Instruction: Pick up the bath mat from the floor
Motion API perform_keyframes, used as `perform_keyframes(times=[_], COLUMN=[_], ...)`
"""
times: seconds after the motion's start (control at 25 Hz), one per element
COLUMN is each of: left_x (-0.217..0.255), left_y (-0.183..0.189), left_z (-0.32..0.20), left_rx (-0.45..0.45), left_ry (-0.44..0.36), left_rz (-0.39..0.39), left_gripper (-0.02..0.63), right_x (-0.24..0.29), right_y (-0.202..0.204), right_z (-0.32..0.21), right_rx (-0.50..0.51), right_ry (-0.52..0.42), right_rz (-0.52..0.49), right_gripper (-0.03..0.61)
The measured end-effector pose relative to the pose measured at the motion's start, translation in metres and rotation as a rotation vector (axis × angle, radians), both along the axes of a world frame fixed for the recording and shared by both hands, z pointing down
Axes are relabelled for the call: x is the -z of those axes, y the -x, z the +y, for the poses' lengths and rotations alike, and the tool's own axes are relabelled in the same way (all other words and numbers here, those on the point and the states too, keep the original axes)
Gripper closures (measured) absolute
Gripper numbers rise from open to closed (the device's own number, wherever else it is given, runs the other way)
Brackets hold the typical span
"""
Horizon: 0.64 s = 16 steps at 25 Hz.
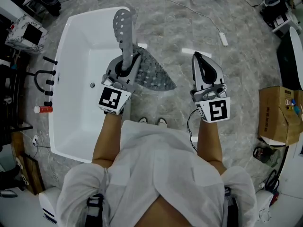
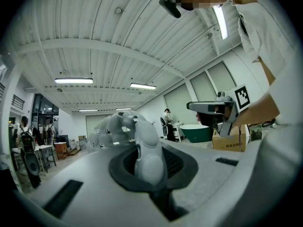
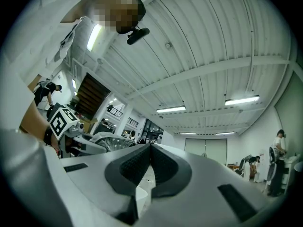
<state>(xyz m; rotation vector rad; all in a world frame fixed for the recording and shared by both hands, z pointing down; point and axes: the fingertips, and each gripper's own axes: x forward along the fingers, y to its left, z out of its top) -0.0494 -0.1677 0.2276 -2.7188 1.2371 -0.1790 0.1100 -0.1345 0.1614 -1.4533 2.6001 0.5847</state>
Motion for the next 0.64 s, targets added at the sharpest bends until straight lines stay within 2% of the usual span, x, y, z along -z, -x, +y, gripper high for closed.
perform_keyframes(times=[0.64], left_x=[0.0008], left_y=[0.0034], left_z=[0.002], left_rx=[0.003], left_ry=[0.001], left_rz=[0.0], left_gripper=[0.59], right_x=[-0.0006], right_y=[0.004], right_z=[-0.0007], right_rx=[-0.009], right_ry=[0.014], right_rz=[0.013], right_gripper=[0.552])
